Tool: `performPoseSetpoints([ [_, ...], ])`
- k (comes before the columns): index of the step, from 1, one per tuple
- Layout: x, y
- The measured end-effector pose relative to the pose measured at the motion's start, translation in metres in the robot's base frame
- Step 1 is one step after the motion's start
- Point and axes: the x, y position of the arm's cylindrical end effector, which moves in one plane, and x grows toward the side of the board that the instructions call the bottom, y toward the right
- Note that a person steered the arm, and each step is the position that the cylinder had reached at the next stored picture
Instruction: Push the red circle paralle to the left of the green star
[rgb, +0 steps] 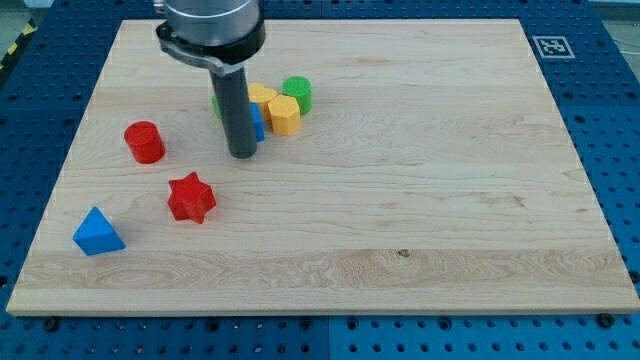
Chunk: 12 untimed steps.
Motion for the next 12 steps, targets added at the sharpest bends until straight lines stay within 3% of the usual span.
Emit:
performPoseSetpoints([
  [7,0.032,-0.084],
  [12,0.020,-0.129],
])
